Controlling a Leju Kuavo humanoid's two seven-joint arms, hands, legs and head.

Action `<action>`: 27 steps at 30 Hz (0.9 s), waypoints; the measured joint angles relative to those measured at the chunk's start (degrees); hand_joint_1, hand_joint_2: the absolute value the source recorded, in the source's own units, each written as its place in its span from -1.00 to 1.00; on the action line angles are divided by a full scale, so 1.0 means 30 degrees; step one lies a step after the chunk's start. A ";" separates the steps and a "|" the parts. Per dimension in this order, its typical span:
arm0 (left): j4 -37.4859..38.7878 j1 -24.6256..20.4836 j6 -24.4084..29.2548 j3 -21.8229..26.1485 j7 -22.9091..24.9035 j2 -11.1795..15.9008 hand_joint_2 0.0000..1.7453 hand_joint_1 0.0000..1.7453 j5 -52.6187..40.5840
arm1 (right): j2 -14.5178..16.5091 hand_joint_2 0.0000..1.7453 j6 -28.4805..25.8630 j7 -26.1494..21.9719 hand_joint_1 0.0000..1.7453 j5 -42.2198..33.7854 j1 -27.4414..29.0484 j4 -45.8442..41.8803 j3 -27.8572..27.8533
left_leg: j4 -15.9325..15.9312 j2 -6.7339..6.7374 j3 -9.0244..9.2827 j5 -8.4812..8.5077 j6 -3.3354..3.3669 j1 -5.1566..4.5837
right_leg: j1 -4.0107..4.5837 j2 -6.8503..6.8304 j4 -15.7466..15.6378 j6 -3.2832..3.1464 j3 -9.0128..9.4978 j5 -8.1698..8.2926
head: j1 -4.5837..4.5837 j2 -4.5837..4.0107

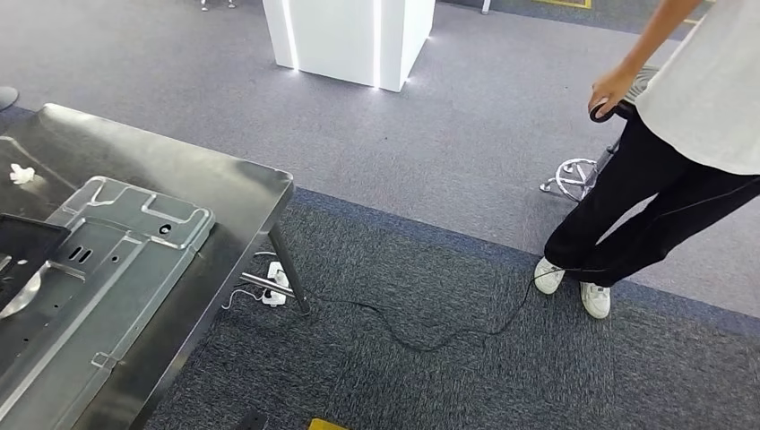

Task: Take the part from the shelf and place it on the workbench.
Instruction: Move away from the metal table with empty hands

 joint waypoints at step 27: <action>0.0007 0.0092 0.0157 0.1109 0.0047 -0.0865 -1.00 -1.00 0.0244 | -0.1020 -1.00 -0.0172 0.0677 -1.00 0.1588 0.0236 0.0018 -0.0117 | 0.0244 -0.0885 0.0019 -0.0297 -0.0450 -0.0032 | -0.0050 0.1724 -0.2143 -0.0344 0.1250 0.1156 | -0.0073 0.0000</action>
